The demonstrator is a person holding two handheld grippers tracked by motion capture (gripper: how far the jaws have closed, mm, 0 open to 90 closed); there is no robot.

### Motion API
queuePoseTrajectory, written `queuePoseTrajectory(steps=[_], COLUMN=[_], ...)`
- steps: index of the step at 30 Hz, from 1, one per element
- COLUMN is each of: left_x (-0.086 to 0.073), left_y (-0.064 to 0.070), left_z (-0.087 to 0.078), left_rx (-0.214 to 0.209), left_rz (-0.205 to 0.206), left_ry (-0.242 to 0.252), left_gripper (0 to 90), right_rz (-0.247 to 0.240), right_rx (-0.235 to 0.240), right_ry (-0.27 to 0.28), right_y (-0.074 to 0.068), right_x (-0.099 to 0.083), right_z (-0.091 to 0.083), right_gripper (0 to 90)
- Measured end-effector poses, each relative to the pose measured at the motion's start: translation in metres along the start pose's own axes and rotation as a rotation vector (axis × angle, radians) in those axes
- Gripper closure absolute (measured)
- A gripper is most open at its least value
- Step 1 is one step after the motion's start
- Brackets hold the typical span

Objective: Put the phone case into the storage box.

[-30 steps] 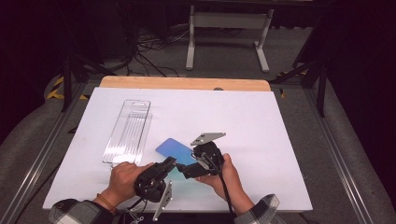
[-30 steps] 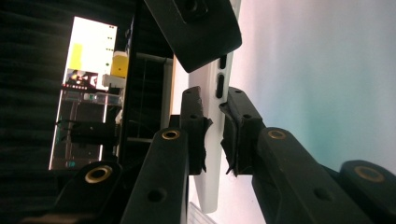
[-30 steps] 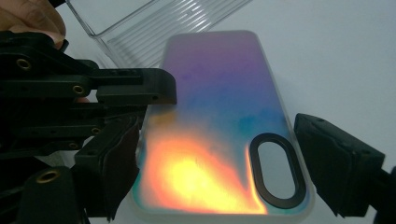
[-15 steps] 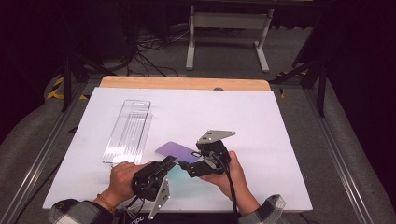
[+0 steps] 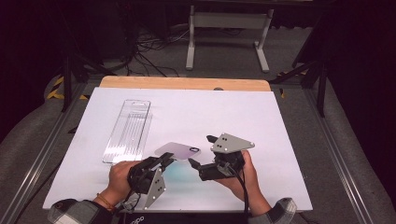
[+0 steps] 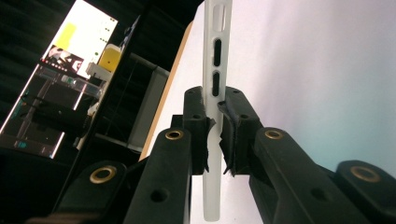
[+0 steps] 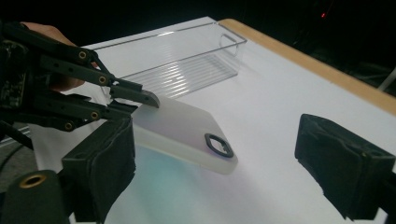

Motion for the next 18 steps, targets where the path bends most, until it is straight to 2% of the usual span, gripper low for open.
queuePoseTrajectory(steps=[3, 6, 7, 9, 15, 18], left_x=[-0.002, -0.005, -0.006, -0.007, -0.014, -0.017], left_y=[-0.003, -0.007, -0.009, -0.011, -0.021, -0.025], left_z=[0.000, -0.001, -0.001, -0.002, -0.006, -0.008], left_rx=[-0.004, -0.011, -0.019, -0.019, -0.036, -0.044], left_rz=[-0.037, -0.078, -0.103, -0.114, -0.226, -0.275], left_ry=[0.013, 0.028, 0.039, 0.042, 0.086, 0.101], left_gripper=[81.7, 81.6, 81.7, 81.7, 81.7, 81.7], right_rz=[-0.036, -0.035, -0.039, -0.045, -0.085, -0.088], right_rx=[-0.014, -0.026, -0.037, -0.050, -0.094, -0.107], right_ry=[0.030, 0.042, 0.045, 0.045, 0.082, 0.102], right_y=[0.001, 0.005, 0.007, 0.009, 0.016, 0.019], right_x=[-0.005, -0.010, -0.013, -0.016, -0.033, -0.040], right_z=[-0.004, -0.007, -0.008, -0.009, -0.015, -0.017], right_gripper=[14.6, 15.5, 15.9, 15.6, 16.8, 16.8])
Point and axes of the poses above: each handheld gripper's, and its own axes: z roughly forward along the jaws, x roughly out of its top, y roughly to its right, the point moved 2 cm from there along z, roughly forward along the jaws, and after that the axes turned 8 degrees about z, right-handed, at the moved point
